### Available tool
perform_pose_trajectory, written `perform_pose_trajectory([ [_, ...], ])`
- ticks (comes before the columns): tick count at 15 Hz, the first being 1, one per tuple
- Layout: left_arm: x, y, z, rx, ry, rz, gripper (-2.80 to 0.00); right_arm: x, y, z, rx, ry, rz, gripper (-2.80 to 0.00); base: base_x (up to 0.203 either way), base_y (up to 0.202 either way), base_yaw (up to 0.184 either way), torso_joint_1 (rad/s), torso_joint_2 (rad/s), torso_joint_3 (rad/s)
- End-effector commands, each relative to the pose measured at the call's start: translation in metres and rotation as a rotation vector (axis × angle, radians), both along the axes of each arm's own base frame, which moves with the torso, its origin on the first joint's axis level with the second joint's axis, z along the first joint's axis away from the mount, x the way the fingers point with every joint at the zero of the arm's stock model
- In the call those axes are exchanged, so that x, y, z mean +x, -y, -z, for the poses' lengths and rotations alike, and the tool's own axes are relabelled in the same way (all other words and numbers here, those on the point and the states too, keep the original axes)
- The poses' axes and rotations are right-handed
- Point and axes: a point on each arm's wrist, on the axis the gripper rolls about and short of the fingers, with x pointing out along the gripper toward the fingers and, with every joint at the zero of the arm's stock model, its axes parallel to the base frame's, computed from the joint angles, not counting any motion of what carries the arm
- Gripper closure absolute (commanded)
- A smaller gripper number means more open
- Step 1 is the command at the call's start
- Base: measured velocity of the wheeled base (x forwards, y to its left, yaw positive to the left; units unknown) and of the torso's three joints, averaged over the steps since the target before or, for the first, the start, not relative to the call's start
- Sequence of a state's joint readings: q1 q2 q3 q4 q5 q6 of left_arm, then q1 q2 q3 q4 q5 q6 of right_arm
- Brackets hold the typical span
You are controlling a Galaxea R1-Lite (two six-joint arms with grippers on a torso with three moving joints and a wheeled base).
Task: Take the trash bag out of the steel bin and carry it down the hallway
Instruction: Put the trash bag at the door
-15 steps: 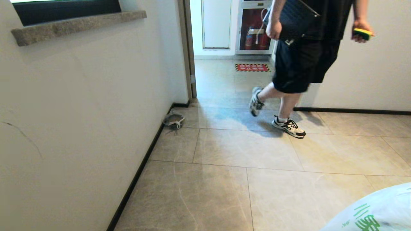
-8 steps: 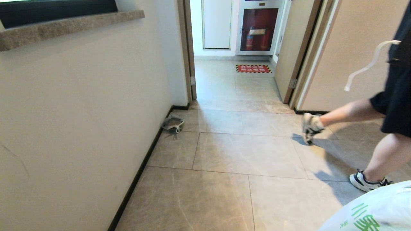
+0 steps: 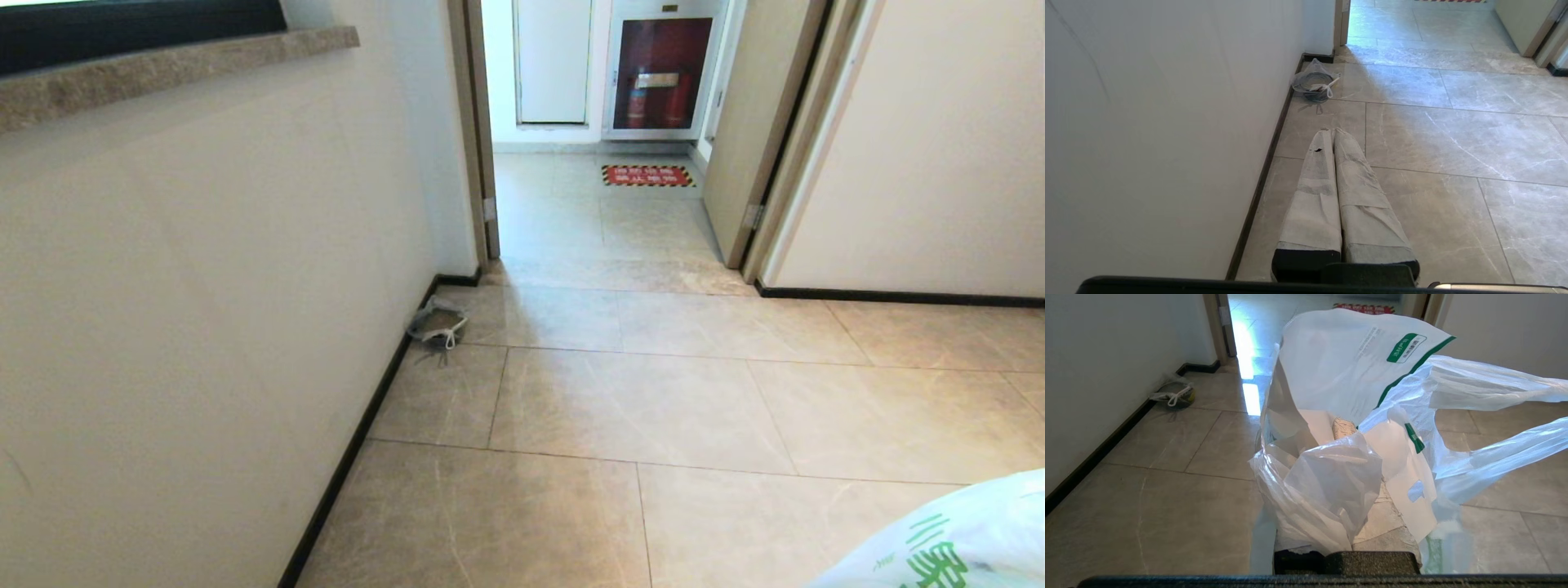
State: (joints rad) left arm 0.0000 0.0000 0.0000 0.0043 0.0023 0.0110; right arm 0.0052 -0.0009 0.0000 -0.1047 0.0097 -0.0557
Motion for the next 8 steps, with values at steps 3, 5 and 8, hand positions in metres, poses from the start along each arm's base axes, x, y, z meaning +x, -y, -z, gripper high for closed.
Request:
perform_pose_trajectory([
  [3,0.0001,0.0,0.0005,0.0,-0.002,-0.001,0.0,0.0034,0.0,0.011,-0.001,-0.041,-0.002,0.0,0.0,0.0,0.0,0.0,0.0,0.0],
  [5,0.0001,0.0,0.0003,0.0,0.0,-0.001,0.0,0.0034,0.0,0.011,-0.001,-0.041,0.0,0.0,0.0,0.0,0.0,0.0,0.0,0.0],
  [8,0.0001,0.0,0.0002,0.0,0.0,-0.001,0.0,0.0034,0.0,0.011,0.0,-0.041,-0.002,0.0,0.004,0.003,-0.078,0.002,0.0,0.0],
])
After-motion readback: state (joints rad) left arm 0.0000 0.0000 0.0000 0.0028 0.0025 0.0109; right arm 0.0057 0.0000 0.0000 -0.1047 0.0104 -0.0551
